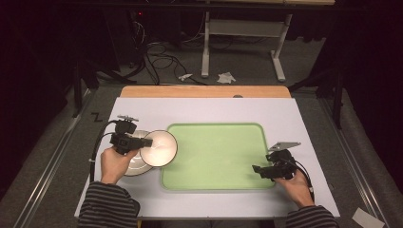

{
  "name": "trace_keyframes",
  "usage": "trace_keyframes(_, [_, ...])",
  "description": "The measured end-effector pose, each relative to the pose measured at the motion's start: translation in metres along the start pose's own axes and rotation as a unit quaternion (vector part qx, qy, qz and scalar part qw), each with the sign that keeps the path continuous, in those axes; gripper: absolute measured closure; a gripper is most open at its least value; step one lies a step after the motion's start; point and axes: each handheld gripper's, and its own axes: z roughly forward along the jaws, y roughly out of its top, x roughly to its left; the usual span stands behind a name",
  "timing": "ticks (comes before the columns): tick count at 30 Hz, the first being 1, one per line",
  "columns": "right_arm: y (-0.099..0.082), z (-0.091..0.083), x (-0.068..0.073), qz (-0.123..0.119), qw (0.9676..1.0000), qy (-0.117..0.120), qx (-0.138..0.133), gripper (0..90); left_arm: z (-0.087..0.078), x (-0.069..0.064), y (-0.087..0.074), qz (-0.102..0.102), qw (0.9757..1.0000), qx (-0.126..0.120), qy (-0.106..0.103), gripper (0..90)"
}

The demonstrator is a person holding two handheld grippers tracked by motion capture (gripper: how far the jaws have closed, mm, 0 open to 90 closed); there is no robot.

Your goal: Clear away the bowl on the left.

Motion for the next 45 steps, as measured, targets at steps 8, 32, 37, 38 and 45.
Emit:
trace_keyframes(8, [0.0,-0.001,0.001,-0.001,1.0,-0.004,0.001,27.9,0.003,-0.013,-0.002,0.01,0.9998,0.005,-0.015,82.3])
trace_keyframes(32, [0.0,-0.003,0.001,0.003,0.9999,-0.007,-0.008,27.7,0.022,-0.057,-0.016,0.038,0.997,0.036,-0.057,82.3])
trace_keyframes(37, [-0.001,-0.004,0.0,0.006,0.9999,-0.008,-0.011,27.8,0.026,-0.068,-0.021,0.047,0.9959,0.039,-0.067,82.3])
trace_keyframes(38, [-0.001,-0.004,0.0,0.005,0.9999,-0.007,-0.01,27.8,0.026,-0.07,-0.022,0.049,0.9956,0.041,-0.068,82.3])
trace_keyframes(45, [-0.001,-0.003,-0.001,0.01,0.9999,-0.01,-0.009,27.8,0.032,-0.077,-0.03,0.063,0.9938,0.052,-0.075,82.3])
